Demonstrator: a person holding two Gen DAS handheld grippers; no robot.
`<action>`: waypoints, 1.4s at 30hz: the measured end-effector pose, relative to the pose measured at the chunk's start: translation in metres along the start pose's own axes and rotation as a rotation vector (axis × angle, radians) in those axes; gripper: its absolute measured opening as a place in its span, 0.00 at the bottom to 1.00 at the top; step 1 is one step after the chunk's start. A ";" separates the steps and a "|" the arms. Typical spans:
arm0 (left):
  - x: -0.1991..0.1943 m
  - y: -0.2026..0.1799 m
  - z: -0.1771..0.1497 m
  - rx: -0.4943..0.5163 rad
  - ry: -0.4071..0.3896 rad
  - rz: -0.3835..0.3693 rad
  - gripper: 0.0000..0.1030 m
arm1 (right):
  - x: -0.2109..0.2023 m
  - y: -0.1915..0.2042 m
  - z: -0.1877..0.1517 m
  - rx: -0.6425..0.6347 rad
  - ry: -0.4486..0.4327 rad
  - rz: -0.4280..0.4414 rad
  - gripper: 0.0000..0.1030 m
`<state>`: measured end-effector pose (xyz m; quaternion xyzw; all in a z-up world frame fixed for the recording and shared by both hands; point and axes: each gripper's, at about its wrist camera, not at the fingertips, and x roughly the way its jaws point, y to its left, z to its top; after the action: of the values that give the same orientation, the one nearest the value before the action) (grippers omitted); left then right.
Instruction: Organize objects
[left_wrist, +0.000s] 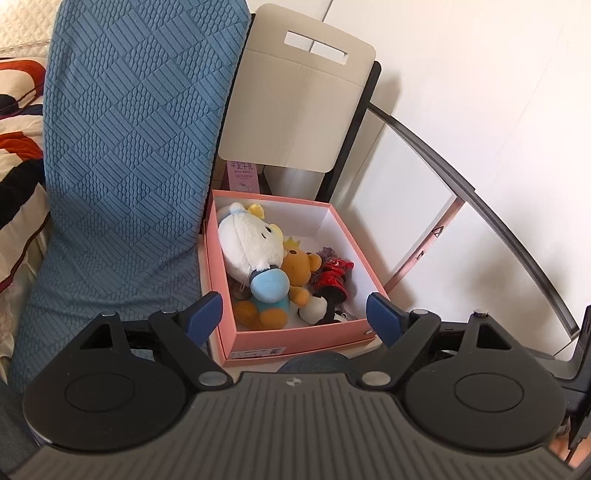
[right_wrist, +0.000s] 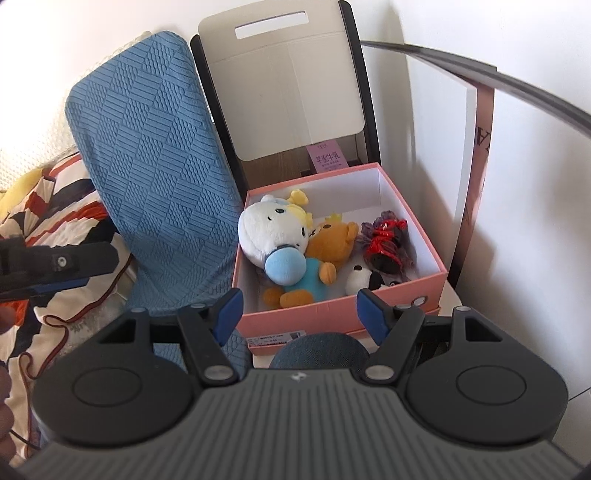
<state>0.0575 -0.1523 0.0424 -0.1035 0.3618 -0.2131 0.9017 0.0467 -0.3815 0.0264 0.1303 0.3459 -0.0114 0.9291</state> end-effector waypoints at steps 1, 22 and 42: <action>0.000 0.000 -0.001 0.000 -0.005 -0.002 0.86 | 0.000 -0.001 -0.001 0.004 0.001 0.006 0.69; 0.003 -0.003 -0.014 -0.004 -0.032 -0.011 0.86 | -0.005 -0.006 -0.009 0.008 0.010 0.021 1.00; 0.003 0.002 -0.020 -0.002 -0.022 -0.020 0.86 | -0.001 0.001 -0.011 -0.001 0.033 0.019 1.00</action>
<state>0.0464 -0.1523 0.0254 -0.1103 0.3512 -0.2207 0.9032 0.0388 -0.3779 0.0198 0.1332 0.3600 -0.0004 0.9234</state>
